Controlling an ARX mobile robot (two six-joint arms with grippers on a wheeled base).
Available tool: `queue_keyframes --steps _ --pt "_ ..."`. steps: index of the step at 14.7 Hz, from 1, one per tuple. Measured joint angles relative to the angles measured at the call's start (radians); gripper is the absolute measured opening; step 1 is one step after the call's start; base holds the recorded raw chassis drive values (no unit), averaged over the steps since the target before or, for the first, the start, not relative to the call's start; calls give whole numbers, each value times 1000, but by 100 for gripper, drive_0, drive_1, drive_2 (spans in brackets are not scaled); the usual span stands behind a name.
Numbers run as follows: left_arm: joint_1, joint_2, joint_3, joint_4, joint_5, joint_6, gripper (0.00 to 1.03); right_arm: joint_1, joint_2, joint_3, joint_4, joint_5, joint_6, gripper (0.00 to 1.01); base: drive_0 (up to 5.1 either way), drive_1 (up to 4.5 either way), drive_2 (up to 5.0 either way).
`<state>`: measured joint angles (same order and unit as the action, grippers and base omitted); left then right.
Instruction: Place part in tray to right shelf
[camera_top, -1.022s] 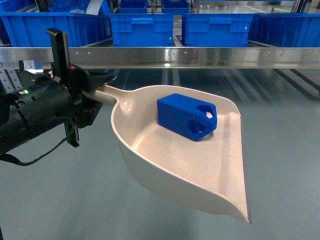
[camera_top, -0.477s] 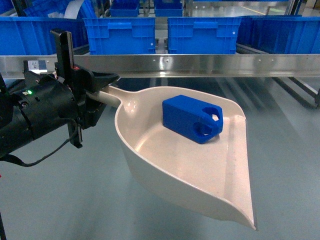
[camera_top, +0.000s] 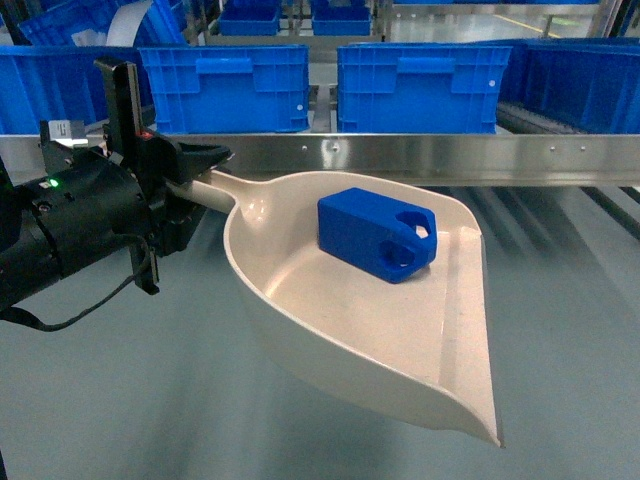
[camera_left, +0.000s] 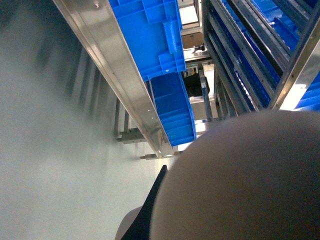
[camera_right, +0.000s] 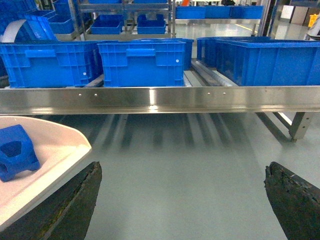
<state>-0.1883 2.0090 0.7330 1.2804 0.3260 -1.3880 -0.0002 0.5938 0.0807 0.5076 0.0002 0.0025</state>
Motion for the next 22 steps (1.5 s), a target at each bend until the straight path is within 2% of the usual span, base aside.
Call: queue_keyframes --steps 21,22 --pt "2 -1 0 0 1 0 13 0 0 0 1 0 0 98 15 428 -399" --pt "2 -1 2 1 -1 0 13 0 0 0 2 0 0 98 0 0 0"
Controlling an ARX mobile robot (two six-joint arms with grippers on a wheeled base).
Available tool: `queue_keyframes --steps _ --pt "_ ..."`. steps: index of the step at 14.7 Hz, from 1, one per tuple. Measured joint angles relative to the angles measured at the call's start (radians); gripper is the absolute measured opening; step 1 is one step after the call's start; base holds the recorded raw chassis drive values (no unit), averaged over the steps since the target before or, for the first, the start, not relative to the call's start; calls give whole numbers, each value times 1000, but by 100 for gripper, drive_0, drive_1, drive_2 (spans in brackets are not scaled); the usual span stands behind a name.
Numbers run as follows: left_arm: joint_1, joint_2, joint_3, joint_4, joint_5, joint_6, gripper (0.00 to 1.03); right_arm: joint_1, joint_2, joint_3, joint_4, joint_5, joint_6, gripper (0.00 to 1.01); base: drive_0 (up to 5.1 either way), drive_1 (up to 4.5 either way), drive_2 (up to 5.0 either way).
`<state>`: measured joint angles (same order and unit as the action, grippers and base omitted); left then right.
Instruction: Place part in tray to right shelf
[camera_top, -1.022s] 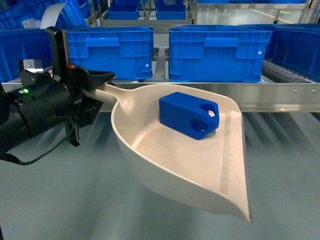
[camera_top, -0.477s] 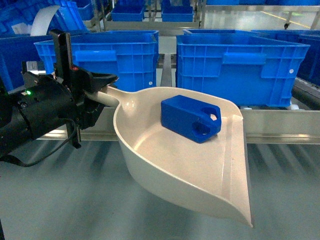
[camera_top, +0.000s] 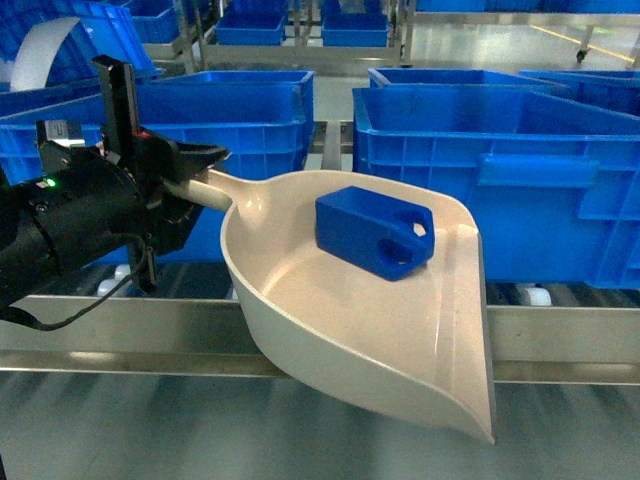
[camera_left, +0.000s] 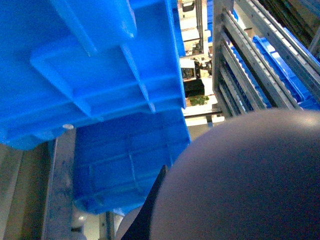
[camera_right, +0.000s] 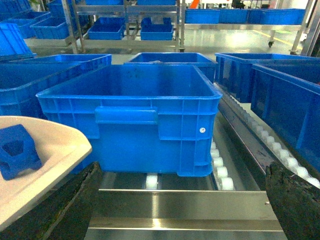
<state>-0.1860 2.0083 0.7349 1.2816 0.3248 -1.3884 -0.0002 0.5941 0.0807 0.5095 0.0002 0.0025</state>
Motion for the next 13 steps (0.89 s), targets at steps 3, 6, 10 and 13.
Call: queue_keyframes --steps 3,6,10,13 --pt "2 0 1 -2 0 0 13 0 5 0 -1 0 0 98 0 0 0" --pt "0 0 1 -2 1 0 13 0 4 0 -1 0 0 98 0 0 0" --pt "0 0 1 -2 1 0 13 0 4 0 -1 0 0 98 0 0 0" --pt "0 0 1 -2 1 0 13 0 4 0 -2 0 0 98 0 0 0"
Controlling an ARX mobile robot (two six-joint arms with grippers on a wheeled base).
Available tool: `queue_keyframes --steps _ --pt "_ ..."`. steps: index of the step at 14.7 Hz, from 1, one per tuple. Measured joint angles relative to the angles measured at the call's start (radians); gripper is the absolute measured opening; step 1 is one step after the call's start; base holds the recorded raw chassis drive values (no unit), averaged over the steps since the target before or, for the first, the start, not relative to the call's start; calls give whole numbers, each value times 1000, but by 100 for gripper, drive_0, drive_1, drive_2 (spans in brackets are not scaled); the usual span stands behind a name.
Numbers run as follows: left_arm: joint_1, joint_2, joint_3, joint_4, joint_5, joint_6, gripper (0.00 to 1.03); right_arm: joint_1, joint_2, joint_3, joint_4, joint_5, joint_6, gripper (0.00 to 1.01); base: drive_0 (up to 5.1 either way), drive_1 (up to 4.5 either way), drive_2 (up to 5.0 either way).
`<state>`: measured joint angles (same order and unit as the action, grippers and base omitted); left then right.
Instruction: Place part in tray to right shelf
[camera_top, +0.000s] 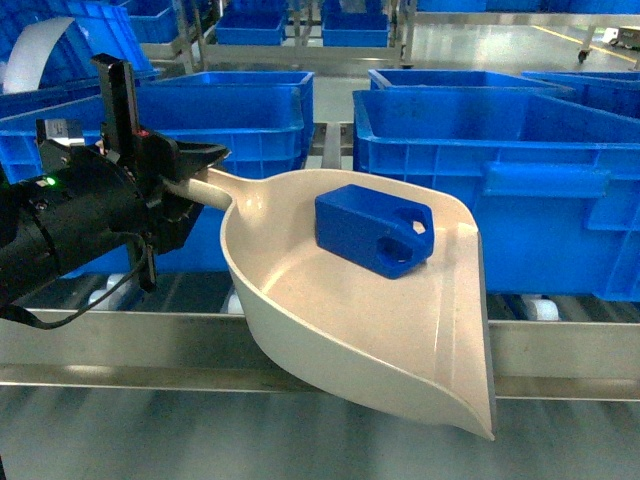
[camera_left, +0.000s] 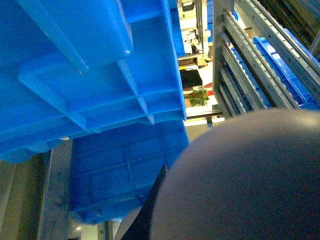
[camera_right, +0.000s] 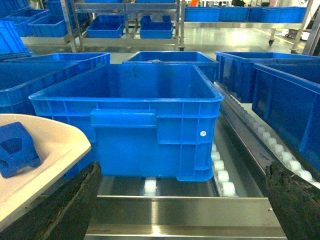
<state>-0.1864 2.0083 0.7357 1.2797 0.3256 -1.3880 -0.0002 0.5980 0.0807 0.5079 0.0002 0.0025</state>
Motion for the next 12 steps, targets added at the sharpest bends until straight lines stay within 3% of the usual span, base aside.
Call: queue_keyframes --steps 12 --pt "0 0 0 0 0 0 13 0 0 0 0 0 0 98 0 0 0"
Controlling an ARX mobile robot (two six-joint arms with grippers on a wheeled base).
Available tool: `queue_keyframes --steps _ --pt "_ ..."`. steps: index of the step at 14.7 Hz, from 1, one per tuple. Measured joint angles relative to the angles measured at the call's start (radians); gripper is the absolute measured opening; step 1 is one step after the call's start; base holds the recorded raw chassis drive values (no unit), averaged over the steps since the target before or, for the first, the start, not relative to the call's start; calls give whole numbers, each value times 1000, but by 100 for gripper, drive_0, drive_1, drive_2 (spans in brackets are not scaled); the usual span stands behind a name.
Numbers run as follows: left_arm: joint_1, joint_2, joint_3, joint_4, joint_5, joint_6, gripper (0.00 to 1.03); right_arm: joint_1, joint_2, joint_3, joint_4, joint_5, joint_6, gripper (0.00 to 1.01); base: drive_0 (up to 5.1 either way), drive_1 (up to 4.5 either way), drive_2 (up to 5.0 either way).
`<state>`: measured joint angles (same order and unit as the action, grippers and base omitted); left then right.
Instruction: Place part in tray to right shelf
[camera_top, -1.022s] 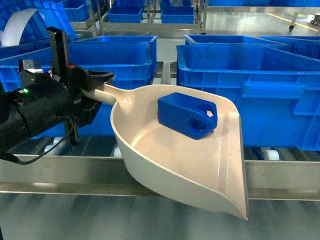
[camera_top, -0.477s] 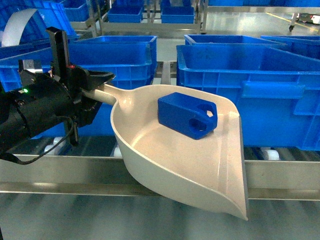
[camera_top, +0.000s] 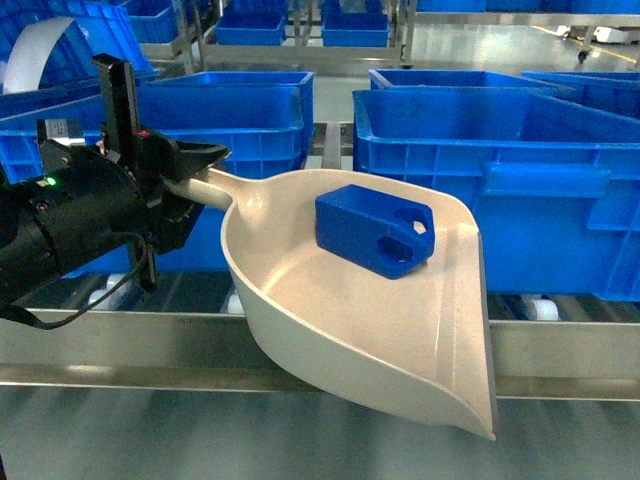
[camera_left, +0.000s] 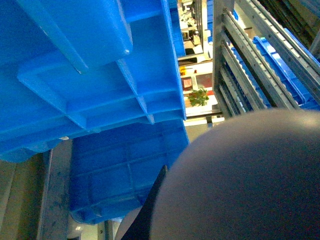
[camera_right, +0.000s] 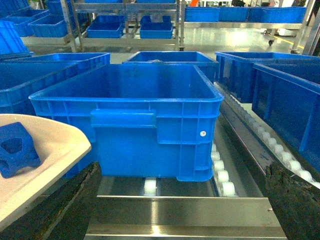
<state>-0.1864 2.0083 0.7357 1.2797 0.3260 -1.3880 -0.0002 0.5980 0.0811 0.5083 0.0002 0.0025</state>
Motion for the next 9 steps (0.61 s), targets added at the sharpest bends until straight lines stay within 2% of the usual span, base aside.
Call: queue_keyframes --steps 9 --pt "0 0 0 0 0 0 13 0 0 0 0 0 0 98 0 0 0"
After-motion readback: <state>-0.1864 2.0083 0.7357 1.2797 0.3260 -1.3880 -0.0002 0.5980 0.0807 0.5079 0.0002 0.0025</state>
